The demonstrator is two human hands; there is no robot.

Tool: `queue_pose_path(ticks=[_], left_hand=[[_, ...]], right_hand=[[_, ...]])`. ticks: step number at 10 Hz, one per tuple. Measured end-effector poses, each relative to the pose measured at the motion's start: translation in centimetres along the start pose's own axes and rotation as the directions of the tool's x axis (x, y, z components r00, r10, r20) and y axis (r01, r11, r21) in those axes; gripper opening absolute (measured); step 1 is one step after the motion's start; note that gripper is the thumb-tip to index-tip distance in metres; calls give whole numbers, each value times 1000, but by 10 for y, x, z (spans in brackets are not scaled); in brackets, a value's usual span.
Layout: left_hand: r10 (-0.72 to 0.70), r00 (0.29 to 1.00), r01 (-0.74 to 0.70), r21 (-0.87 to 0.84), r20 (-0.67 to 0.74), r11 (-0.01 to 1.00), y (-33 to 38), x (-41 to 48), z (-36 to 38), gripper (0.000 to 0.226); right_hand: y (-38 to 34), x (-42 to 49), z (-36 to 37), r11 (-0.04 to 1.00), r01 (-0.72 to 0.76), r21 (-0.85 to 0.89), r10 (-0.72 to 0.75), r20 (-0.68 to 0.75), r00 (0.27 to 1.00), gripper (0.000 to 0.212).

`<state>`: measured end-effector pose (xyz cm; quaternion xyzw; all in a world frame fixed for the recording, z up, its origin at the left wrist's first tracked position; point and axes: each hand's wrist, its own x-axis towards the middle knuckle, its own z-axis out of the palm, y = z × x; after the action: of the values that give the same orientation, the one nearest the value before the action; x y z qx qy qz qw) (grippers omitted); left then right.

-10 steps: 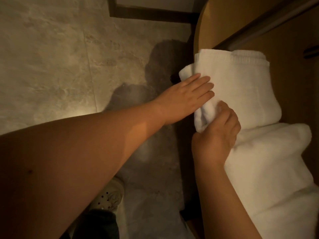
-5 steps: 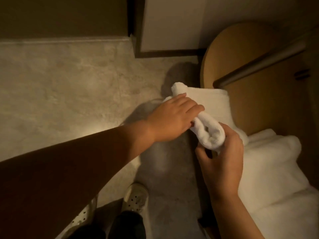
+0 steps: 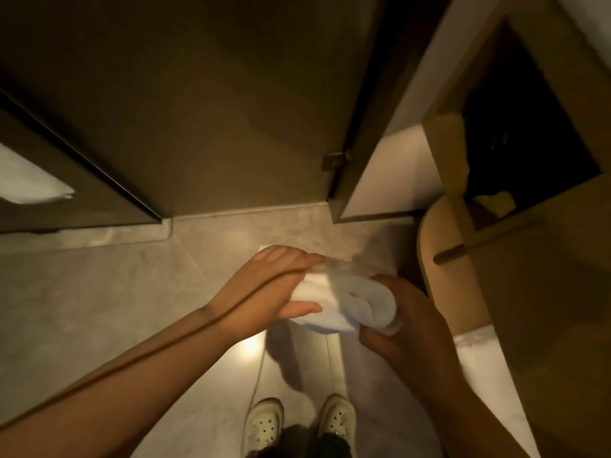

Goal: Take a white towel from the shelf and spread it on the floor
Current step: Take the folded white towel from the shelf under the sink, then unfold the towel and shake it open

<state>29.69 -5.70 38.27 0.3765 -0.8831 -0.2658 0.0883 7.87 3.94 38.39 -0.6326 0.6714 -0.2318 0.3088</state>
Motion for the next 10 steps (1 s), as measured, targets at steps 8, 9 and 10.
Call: queue_pose_path(ticks=[8, 9, 10], left_hand=[[-394, 823, -33, -726, -409, 686, 269, -314, -247, 76], [-418, 802, -53, -748, -427, 662, 302, -351, -230, 68], [-429, 779, -47, -724, -458, 688, 330, -386, -214, 62]], right_hand=[[-308, -294, -161, 919, 219, 327, -132, -268, 954, 48], [-311, -342, -161, 920, 230, 316, -146, -267, 953, 47], [-315, -383, -162, 918, 239, 316, -158, -261, 952, 47]])
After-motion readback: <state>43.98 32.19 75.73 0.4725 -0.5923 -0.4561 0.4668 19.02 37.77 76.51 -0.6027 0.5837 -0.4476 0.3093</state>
